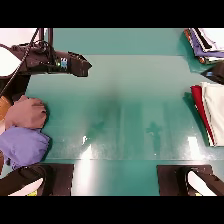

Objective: Fold the shirts.

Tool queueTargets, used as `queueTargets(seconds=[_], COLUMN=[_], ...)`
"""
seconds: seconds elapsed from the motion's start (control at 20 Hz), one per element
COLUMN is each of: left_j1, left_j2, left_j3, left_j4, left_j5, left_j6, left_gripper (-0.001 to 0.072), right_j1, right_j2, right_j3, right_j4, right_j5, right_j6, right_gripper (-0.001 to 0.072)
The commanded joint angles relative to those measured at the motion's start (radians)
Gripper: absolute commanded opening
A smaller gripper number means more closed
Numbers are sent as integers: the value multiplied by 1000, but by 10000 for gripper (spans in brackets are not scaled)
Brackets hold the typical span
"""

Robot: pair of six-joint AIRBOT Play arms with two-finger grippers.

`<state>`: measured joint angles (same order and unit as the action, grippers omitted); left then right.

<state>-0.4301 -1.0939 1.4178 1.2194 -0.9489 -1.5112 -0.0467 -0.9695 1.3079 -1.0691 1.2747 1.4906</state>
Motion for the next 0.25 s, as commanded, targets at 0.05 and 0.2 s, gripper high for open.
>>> queueTargets(seconds=[0.05, 0.2], left_j1=[0, 0], left_j2=[0, 0], left_j3=[0, 0], left_j4=[0, 0], left_j5=[36, 36], left_j6=[-1, -1], left_gripper=[25, 25], right_j1=[190, 200], right_j2=[1, 1], right_j3=[3, 3], right_j4=[19, 19], right_j5=[-91, -78], right_j6=[-52, -52], right_gripper=[21, 21])
